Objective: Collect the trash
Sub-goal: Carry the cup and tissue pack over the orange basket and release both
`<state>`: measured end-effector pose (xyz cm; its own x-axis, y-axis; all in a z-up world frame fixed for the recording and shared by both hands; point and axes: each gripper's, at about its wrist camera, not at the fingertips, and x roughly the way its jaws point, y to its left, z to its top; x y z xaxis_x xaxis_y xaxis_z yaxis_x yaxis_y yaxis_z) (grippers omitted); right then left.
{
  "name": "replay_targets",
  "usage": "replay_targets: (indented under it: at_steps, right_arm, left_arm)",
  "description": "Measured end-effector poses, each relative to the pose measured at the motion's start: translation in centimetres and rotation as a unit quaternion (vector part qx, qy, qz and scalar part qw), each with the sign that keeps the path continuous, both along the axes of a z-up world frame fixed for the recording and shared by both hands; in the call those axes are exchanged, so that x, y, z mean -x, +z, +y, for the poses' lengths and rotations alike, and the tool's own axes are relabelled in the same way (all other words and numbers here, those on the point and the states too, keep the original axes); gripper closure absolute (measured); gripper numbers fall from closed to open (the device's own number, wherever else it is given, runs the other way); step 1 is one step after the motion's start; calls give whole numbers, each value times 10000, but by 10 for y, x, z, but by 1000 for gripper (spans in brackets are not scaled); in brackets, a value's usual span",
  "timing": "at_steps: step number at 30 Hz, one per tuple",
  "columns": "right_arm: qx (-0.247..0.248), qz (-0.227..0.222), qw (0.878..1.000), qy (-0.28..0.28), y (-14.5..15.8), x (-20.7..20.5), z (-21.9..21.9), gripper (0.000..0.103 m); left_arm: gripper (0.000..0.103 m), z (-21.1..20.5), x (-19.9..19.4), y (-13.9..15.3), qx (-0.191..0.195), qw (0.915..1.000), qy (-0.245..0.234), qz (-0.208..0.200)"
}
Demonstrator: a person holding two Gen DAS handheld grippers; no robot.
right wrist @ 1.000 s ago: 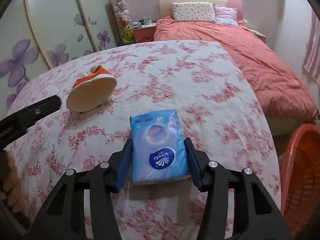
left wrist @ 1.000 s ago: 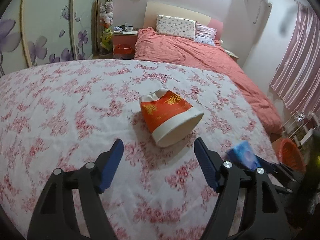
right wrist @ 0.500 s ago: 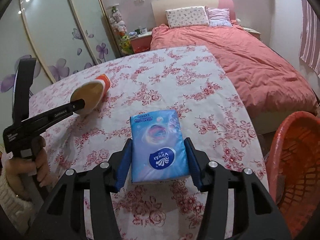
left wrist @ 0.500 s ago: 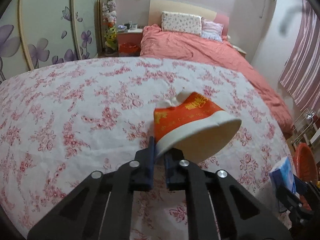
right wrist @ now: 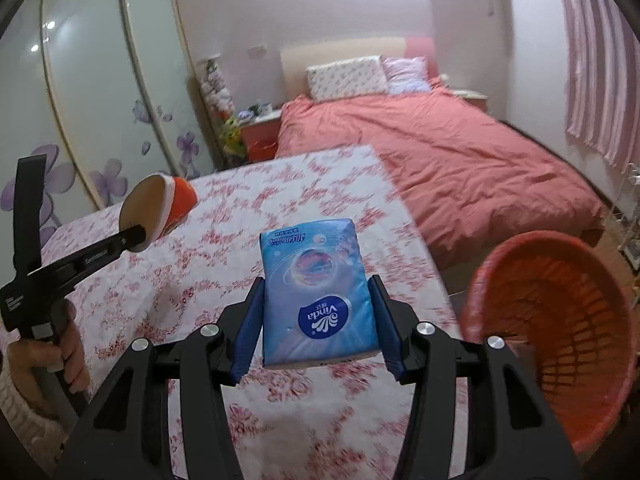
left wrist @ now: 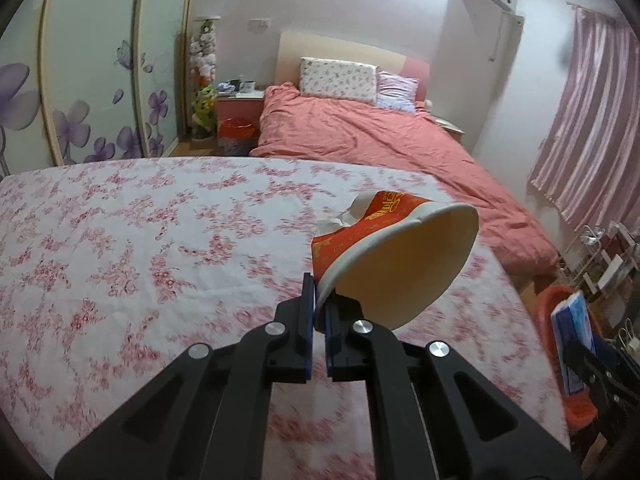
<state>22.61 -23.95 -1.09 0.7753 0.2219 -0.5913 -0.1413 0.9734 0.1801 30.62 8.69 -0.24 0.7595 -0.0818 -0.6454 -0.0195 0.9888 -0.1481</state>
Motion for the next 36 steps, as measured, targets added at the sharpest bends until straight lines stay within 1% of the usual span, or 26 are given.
replay_targets:
  at_steps: [2, 8, 9, 14, 18, 24, 30, 36]
  right_arm:
    - [15, -96, 9999, -114, 6, 7, -5, 52]
    - [18, -400, 9961, -786, 23, 35, -41, 52]
    - [55, -467, 9939, -998, 26, 42, -52, 52]
    - [65, -607, 9870, -1488, 32, 58, -77, 52]
    - [27, -710, 9804, -1837, 34, 67, -99, 52]
    - [8, -782, 9726, -2191, 31, 74, -125, 52]
    - [83, -859, 9680, -2358, 27, 79, -139, 52]
    - [2, -881, 9647, -2482, 22, 84, -154, 52]
  left_arm:
    - [98, -10, 9, 8, 24, 9999, -115, -39]
    - [98, -54, 37, 30, 150, 9979, -610, -142]
    - [98, -62, 40, 32, 171, 9974, -687, -151]
    - [98, -102, 59, 43, 237, 9932, -1115, -228]
    - [98, -135, 69, 47, 313, 9888, -1445, -214]
    - [98, -178, 81, 45, 375, 9816, -1863, -177]
    - [98, -212, 84, 38, 368, 9756, -2163, -104]
    - [98, -240, 83, 30, 357, 9705, -2384, -19]
